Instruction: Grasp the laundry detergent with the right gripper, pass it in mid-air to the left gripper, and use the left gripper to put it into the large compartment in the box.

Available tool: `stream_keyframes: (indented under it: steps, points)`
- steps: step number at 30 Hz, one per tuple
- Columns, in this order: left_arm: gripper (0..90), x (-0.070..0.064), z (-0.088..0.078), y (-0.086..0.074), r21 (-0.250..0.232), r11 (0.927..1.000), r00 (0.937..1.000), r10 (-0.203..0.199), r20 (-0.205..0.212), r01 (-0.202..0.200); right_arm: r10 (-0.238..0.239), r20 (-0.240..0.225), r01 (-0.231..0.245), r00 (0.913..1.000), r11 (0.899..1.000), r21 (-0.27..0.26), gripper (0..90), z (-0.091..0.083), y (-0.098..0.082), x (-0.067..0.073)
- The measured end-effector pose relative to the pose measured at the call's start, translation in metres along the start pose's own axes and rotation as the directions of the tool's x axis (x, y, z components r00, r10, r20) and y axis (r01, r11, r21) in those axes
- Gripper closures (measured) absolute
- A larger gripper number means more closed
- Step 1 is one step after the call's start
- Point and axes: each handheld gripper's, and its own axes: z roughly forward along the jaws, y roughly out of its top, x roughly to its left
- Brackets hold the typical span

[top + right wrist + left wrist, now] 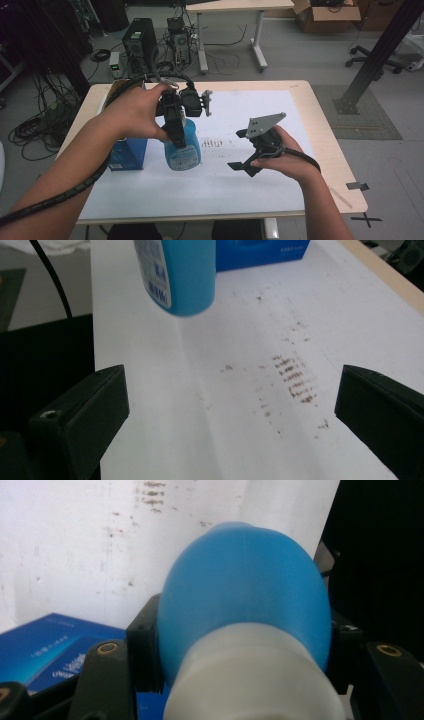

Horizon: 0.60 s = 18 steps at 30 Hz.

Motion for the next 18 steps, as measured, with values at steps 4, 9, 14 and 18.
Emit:
stream_keyframes:
  steps: [4,9,14,18]
  points:
    - [37.8,0.008,-0.011,-0.006,-0.010,0.9989,0.9990,-0.045,0.008,0.045,-0.007,0.002,0.007,1.0000,0.998,0.068,1.3,-0.008,0.007,-0.007]
    - [37.8,0.021,-0.029,-0.015,-0.009,0.9877,0.9876,-0.156,0.018,0.156,-0.018,-0.002,0.019,0.9998,0.987,0.157,1.7,-0.019,0.015,-0.013]
    - [37.8,0.033,-0.045,-0.024,-0.013,0.9665,0.9666,-0.256,0.008,0.256,-0.021,-0.004,0.021,0.9998,0.978,0.208,1.7,-0.026,0.019,-0.018]
    - [37.8,0.042,-0.056,-0.030,-0.012,0.9395,0.9396,-0.342,-0.002,0.342,-0.021,-0.010,0.023,0.9997,0.970,0.241,2.1,-0.026,0.020,-0.021]
